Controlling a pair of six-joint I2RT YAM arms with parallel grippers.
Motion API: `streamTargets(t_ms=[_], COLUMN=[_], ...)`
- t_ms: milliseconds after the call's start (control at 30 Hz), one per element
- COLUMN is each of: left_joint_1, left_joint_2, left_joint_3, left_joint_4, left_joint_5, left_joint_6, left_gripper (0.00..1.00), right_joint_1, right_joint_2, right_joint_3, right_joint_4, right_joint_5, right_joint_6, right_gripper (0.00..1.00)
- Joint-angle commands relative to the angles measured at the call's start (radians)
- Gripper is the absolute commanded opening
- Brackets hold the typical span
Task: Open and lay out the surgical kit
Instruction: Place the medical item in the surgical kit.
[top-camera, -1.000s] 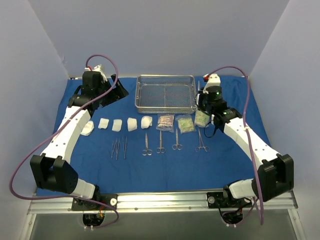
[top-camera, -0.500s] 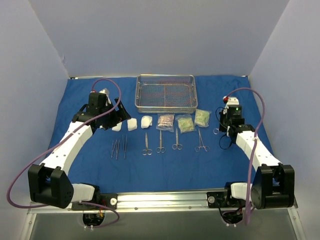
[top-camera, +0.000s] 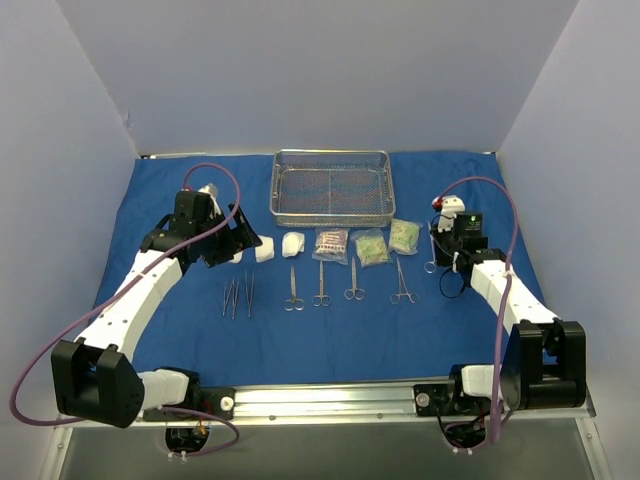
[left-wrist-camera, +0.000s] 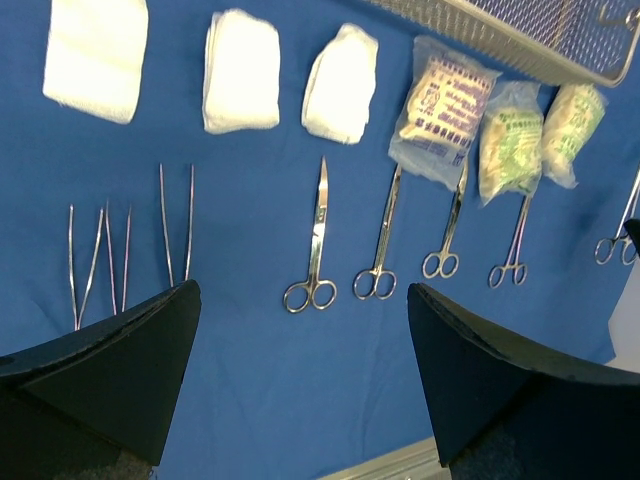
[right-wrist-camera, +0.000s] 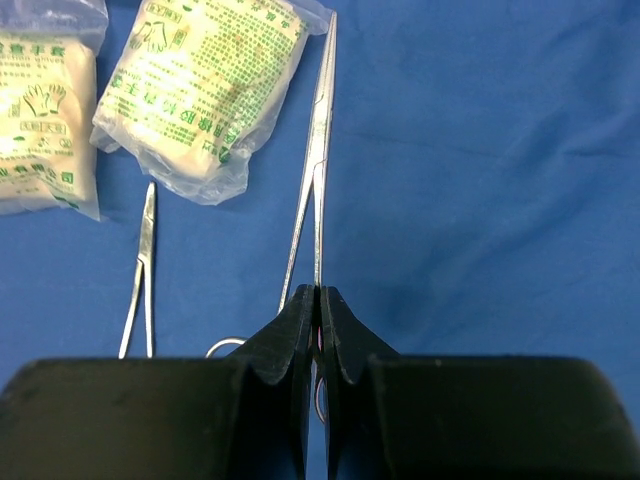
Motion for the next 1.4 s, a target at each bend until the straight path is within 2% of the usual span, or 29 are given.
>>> streamTargets(t_ms=[0, 100, 233, 567, 833, 1367], left_joint_1=[-0.002, -0.002, 0.0, 0.0, -0.002, 0.0], left_joint_2=[-0.008, 0.009, 0.047, 0.098, 0.113, 0.133], left_joint_3=[-0.009, 0.008, 0.025, 0.058, 0.04, 0.038], left_joint_4=[0.004, -0.008, -0.013, -0.027, -0.005, -0.002], left_joint_5=[0.028, 0.015, 0.001, -0.038, -0.069, -0.114], left_joint_6=[-0.008, -0.001, 0.0, -0.001, -0.003, -0.003], left_gripper=[0.94, 0.94, 0.94, 0.94, 0.94, 0.94], right_joint_1=[-0.009, -0.006, -0.006, 0.011, 0.069, 0.073], right_joint_2=[-0.019, -0.014, -0.03, -0.009, 0.092, 0.187], right_joint_3=[0.001, 0.006, -0.002, -0.012, -0.011, 0.009], right_joint_4=[-0.011, -0.022, -0.022, -0.048, -0.091, -0.143], right_joint_5=[-0.003, -0.053, 0.022, 0.064, 0.113, 0.114], right_joint_6=[-0.076, -0.104, -0.111, -0.134, -0.198, -0.238], right_gripper=[0.0, 0.0, 0.0, 0.0, 0.0, 0.0])
